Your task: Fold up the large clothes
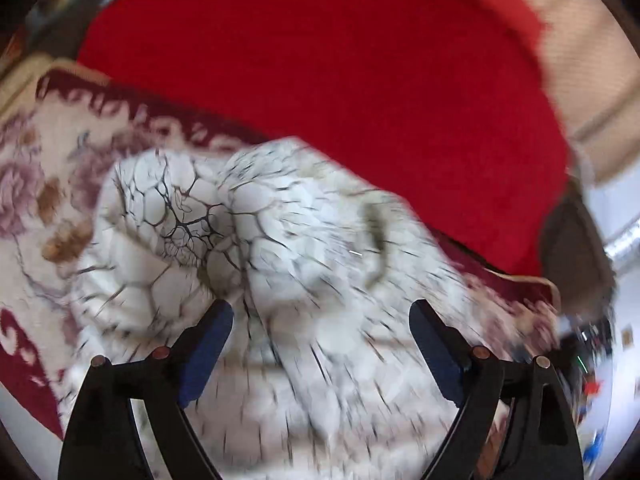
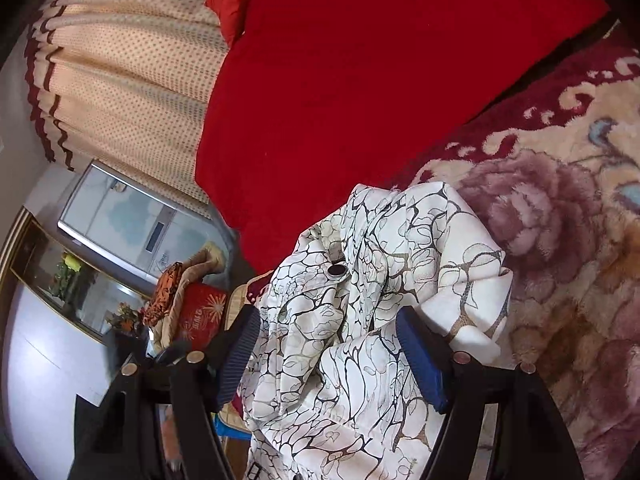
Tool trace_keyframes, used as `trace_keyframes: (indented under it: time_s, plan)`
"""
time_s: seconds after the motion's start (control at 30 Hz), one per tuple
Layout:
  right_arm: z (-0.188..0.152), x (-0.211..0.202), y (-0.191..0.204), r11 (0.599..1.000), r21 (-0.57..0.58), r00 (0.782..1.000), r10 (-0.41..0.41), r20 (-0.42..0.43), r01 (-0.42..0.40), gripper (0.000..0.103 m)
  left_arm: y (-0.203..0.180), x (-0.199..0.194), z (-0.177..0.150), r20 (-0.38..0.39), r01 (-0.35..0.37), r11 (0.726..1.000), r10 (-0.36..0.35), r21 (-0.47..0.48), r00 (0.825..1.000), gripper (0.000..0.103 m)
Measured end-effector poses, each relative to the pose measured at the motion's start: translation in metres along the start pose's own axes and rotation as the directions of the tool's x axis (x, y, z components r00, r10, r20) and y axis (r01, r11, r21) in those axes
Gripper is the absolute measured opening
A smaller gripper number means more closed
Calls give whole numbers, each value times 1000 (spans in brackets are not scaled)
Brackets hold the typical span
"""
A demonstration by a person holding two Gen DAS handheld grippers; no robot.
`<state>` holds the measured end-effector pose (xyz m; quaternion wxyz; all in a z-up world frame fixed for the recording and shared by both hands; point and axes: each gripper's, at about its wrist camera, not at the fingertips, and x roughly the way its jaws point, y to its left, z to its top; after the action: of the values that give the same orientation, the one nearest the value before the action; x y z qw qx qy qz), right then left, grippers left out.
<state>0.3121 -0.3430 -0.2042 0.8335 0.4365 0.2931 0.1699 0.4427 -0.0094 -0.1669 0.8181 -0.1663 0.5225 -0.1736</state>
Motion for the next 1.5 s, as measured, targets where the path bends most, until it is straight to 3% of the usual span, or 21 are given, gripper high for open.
trace_keyframes:
  time_s: [0.07, 0.13, 0.17, 0.2, 0.27, 0.33, 0.43, 0.53, 0.67, 0.73, 0.77, 0.87, 0.93, 1.0, 1.07, 1.13, 1.2, 1.27, 1.43, 1.47, 1.5]
  plan:
    - [0, -4, 0, 1000, -6, 1000, -3, 8, 3, 74, 9, 32, 9, -32, -12, 996, 10, -89, 999, 90]
    - [2, -8, -1, 1000, -8, 1000, -3, 16, 3, 74, 16, 50, 12, -20, 42, 985, -46, -165, 999, 87]
    - [3, -9, -2, 1000, -11, 1000, -6, 20, 7, 74, 15, 49, 10, 4, 71, 982, -71, -176, 997, 67]
    - [3, -11, -3, 1000, -16, 1000, -12, 22, 12, 74, 11, 50, 9, 24, 88, 982, -85, -167, 996, 34]
    - [6, -15, -4, 999, -24, 999, -21, 31, 21, 74, -9, 45, 6, 46, 47, 998, -45, -52, 998, 11]
    - [8, -19, -4, 999, -23, 999, -21, 43, 22, 74, -44, 28, -4, 112, -10, 993, -3, 116, 994, 8]
    - [11, -25, -7, 1000, -16, 998, -20, 60, 21, 74, -90, 2, -24, 163, -5, 952, -47, 307, 986, 6]
    - [13, -30, -8, 1000, -15, 996, -27, 81, 28, 74, -139, -17, -61, 144, -2, 872, -78, 489, 987, 5]
    - [18, -42, -12, 999, -6, 992, -34, 120, 35, 74, -188, -26, -126, 82, -33, 724, -32, 689, 996, 6]
    - [20, -49, -14, 999, -2, 989, -46, 142, 47, 74, -189, -33, -143, 53, -15, 691, -34, 723, 998, 10]
    - [20, -53, -16, 999, 3, 987, -53, 152, 53, 74, -184, -38, -148, 52, -15, 686, -33, 727, 998, 17]
    - [23, -66, -21, 999, 25, 983, -46, 176, 42, 74, -158, -41, -134, 118, -107, 716, 35, 690, 992, 54]
    - [23, -67, -19, 999, 19, 983, -43, 178, 40, 74, -127, -42, -109, 169, -188, 782, 107, 594, 980, 55]
    - [23, -61, -16, 999, 9, 987, -38, 158, 37, 74, -96, -39, -89, 178, -224, 835, 154, 503, 972, 55]
    - [20, -49, -13, 1000, 10, 992, -24, 121, 23, 74, -76, -36, -82, 137, -191, 885, 145, 424, 980, 58]
    - [17, -39, -10, 1000, 13, 995, -16, 94, 15, 74, -69, -28, -90, 85, -103, 918, 76, 384, 993, 64]
    - [13, -27, -5, 1000, 3, 998, -13, 69, 13, 74, -74, -22, -101, 80, -65, 914, 36, 401, 996, 75]
    - [10, -19, -2, 1000, -2, 999, 1, 50, -1, 74, -85, -17, -116, 130, -92, 891, 37, 444, 991, 79]
    - [7, 5, -1, 999, 29, 999, 38, 10, -38, 74, -100, 8, -124, 249, -237, 813, 118, 532, 961, 79]
    - [10, 10, -2, 999, 35, 999, 39, 8, -40, 74, -99, 11, -124, 250, -243, 813, 125, 529, 960, 79]
    - [13, 15, -3, 998, 41, 999, 39, 3, -39, 74, -97, 14, -123, 240, -227, 820, 113, 526, 964, 70]
